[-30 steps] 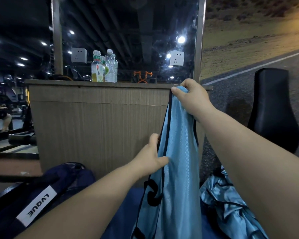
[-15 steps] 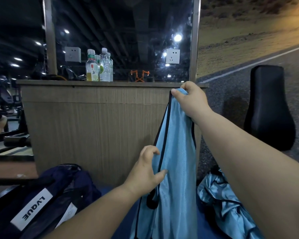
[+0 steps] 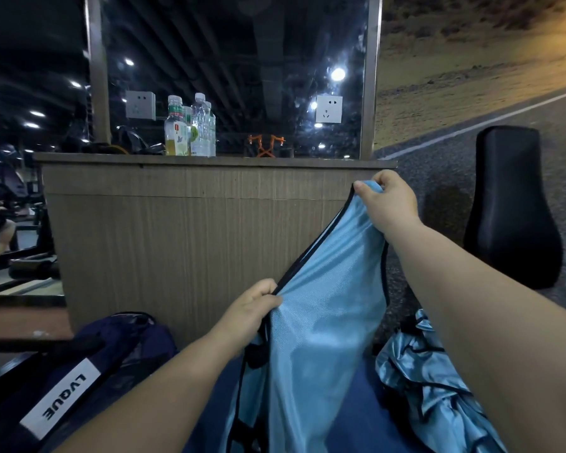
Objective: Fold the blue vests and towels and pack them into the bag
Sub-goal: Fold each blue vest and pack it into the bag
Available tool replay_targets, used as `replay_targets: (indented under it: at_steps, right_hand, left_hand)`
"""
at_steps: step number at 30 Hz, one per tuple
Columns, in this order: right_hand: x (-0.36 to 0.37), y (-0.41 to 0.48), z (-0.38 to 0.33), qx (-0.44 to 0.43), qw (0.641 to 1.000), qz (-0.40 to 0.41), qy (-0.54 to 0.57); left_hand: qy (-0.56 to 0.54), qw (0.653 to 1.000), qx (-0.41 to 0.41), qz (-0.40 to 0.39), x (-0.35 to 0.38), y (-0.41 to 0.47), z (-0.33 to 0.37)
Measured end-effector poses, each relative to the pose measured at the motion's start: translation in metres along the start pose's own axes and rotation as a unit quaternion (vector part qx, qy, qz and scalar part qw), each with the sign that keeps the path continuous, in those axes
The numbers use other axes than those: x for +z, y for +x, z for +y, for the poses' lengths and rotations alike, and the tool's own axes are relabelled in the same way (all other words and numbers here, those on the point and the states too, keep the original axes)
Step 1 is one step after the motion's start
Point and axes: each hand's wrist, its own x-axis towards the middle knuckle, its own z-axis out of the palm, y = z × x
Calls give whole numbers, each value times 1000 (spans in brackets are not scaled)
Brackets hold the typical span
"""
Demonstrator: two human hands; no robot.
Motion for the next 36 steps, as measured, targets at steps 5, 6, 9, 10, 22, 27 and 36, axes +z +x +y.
replay_targets:
  at_steps: [5, 6, 9, 10, 22, 27, 36]
  right_hand:
    - [1, 1, 10, 16, 1000, 0, 3]
    - [1, 0, 11, 18, 1000, 1, 3]
    - [3, -4, 13, 7, 999, -7, -40]
    - [5, -7, 13, -11, 997, -18, -73]
    - [51, -61, -4, -121, 854, -479, -165]
    - [49, -63, -10, -128, 807, -500, -286]
    - [48, -59, -2, -123, 870, -401, -260]
  left_hand:
    - [25, 1000, -8, 8, -8, 3, 3]
    - [37, 999, -6, 17, -10, 5, 3]
    - [46, 999, 7, 27, -12, 7, 5]
    - [45, 998, 10, 29, -12, 8, 7]
    - [58, 998, -17, 24, -7, 21, 26]
    - [33, 999, -15, -20, -12, 18, 23]
    - [275, 959, -23, -68, -18, 13, 26]
